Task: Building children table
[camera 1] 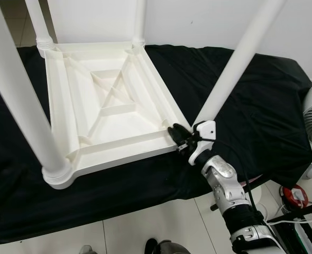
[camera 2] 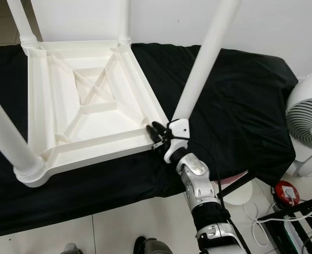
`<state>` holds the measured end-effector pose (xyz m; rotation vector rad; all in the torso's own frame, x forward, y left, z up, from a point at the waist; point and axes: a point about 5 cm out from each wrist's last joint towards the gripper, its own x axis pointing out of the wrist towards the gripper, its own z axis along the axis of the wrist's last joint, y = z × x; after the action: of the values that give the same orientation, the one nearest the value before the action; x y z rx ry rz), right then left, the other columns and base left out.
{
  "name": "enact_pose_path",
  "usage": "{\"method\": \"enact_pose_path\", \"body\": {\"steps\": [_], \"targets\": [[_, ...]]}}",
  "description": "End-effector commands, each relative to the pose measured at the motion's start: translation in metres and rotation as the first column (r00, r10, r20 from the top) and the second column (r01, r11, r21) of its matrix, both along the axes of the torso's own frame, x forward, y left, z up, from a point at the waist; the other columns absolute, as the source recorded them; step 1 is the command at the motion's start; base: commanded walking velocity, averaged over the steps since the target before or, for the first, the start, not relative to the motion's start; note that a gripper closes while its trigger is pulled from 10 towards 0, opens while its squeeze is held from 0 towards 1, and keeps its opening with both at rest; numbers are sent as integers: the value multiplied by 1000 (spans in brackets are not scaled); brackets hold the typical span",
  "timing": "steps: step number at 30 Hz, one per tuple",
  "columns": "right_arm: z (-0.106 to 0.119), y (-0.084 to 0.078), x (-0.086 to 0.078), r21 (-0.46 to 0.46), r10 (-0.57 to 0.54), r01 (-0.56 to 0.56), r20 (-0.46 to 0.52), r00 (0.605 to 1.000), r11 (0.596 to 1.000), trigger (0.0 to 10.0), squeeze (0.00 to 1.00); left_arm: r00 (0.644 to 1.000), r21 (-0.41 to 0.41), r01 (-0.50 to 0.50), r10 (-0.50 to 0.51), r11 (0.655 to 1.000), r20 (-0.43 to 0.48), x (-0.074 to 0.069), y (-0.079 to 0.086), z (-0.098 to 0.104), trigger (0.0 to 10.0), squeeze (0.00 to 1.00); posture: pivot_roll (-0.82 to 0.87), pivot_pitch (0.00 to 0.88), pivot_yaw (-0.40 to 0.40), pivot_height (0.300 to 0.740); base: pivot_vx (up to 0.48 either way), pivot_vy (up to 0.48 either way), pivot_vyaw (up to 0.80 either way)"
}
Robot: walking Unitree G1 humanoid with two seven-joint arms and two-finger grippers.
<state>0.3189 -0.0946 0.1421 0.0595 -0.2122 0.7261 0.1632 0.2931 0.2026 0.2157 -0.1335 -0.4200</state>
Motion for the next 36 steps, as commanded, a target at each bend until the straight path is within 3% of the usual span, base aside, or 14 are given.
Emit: {"method": "enact_pose_path", "body": {"steps": [1, 2, 5, 7, 10, 12, 20, 22, 29, 33, 36], "targets": [[4, 6, -2, 10, 42, -42, 12, 999, 999, 10000, 0, 999, 20, -34, 34, 999, -23, 1, 1, -6, 10000, 0, 304, 94, -118, 740, 0, 0, 0], [6, 6, -4, 17, 43, -43, 15, 999, 999, 10000, 0, 999, 21, -48, 49, 999, -12, 13, -1, -9, 10000, 0, 285, 93, -114, 740, 0, 0, 0], [7, 6, -5, 21, 45, -46, 19, 999, 999, 10000, 0, 999, 10, -53, 53, 999, -11, 21, -3, -10, 10000, 0, 275, 92, -112, 740, 0, 0, 0], [7, 4, -10, 17, 48, -49, 24, 999, 999, 10000, 0, 999, -7, -47, 47, 999, -9, 40, -9, -14, 10000, 0, 254, 92, -106, 740, 0, 0, 0], [7, 3, -11, 14, 49, -50, 24, 998, 999, 10000, 0, 999, -12, -41, 41, 999, -6, 45, -11, -14, 10000, 0, 254, 92, -106, 740, 0, 0, 0], [8, -2, -14, 12, 32, -32, 29, 999, 999, 10000, 0, 1000, -52, -8, 9, 999, 6, 60, -21, -13, 10000, 0, 239, 97, -98, 740, 0, 0, 0], [5, -7, -26, 5, 24, -24, 13, 1000, 1000, 10000, 0, 999, -85, 42, -41, 996, 10, 75, -37, -14, 10000, 0, 212, 105, -102, 740, 0, 0, 0], [-6, -11, -45, 0, -44, 44, -12, 999, 999, 10000, 0, 993, -142, 118, -120, 983, -9, 88, -55, -18, 10000, 0, 204, 109, -105, 740, 0, 0, 0], [-12, -13, -60, -23, -66, 66, -15, 998, 998, 10000, 0, 984, -165, 175, -178, 971, 1, 98, -69, -17, 10000, 0, 178, 115, -102, 740, 0, 0, 0], [-15, -28, -75, -40, -138, 137, -31, 990, 990, 10000, 0, 964, -166, 264, -267, 950, 0, 105, -86, -17, 10000, 0, 152, 118, -99, 740, 0, 0, 0], [-16, -35, -77, -40, -175, 173, -41, 984, 984, 10000, 0, 956, -169, 289, -293, 942, 0, 107, -91, -17, 10000, 0, 131, 120, -93, 740, 0, 0, 0]]}}
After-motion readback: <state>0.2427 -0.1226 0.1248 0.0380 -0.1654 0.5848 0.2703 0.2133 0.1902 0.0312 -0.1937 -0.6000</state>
